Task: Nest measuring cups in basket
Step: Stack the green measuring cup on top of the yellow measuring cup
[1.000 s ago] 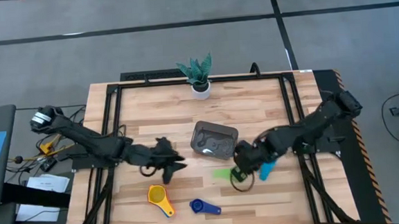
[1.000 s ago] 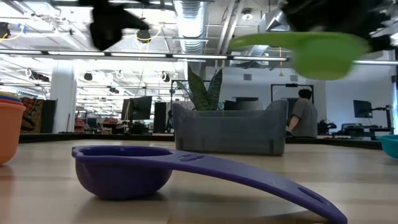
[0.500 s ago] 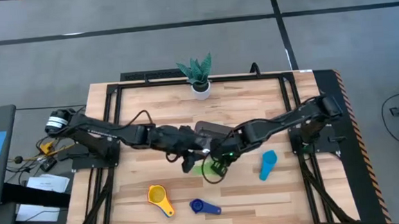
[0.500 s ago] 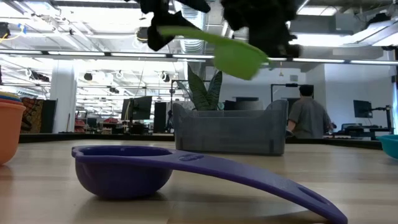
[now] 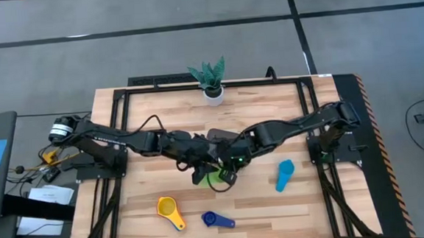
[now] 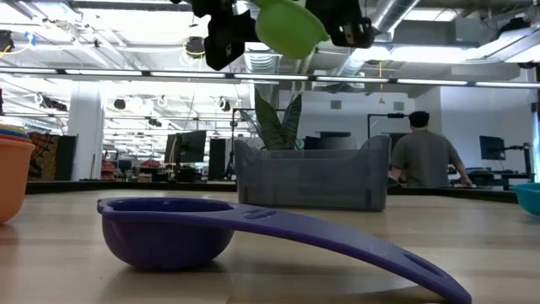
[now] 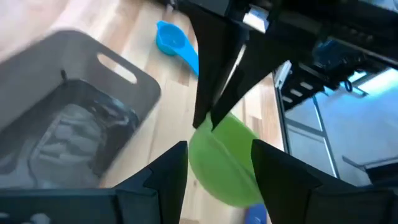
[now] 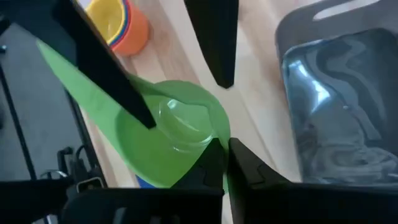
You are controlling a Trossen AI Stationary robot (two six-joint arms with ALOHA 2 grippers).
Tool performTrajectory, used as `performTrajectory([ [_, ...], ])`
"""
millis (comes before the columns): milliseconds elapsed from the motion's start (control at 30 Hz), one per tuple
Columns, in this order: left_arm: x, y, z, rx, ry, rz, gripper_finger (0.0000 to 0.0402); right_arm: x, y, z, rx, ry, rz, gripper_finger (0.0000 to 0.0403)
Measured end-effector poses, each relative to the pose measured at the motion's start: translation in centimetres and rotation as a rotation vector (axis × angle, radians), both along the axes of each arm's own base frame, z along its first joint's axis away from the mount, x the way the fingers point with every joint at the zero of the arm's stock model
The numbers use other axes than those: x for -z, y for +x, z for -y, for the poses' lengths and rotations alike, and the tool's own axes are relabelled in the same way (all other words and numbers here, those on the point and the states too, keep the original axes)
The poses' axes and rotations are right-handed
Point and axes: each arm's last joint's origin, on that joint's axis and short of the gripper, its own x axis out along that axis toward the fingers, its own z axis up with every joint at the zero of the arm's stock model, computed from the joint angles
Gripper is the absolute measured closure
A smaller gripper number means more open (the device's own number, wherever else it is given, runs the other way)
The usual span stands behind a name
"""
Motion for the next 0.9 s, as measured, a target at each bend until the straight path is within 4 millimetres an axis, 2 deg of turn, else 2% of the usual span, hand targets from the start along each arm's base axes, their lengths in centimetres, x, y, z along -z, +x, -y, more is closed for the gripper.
performTrajectory([
  [300,0.8,-0.3,-0.9,-0.035,0.079,-0.083,0.025,-0.2,0.9,0.6,0.014,-0.006,0.008,0.039],
  [467,1.1,-0.4,-1.2,-0.043,0.095,-0.115,0.029,-0.3,0.9,0.6,0.014,-0.015,0.01,0.0386],
  [700,1.3,-0.5,-1.9,-0.063,0.091,-0.146,0.0382,-0.3,0.9,0.6,0.013,-0.022,0.015,0.039],
  [900,1.4,-0.5,-2.3,-0.051,0.07,-0.152,0.0397,-0.8,0.9,0.6,-0.017,-0.039,0.029,0.0386],
])
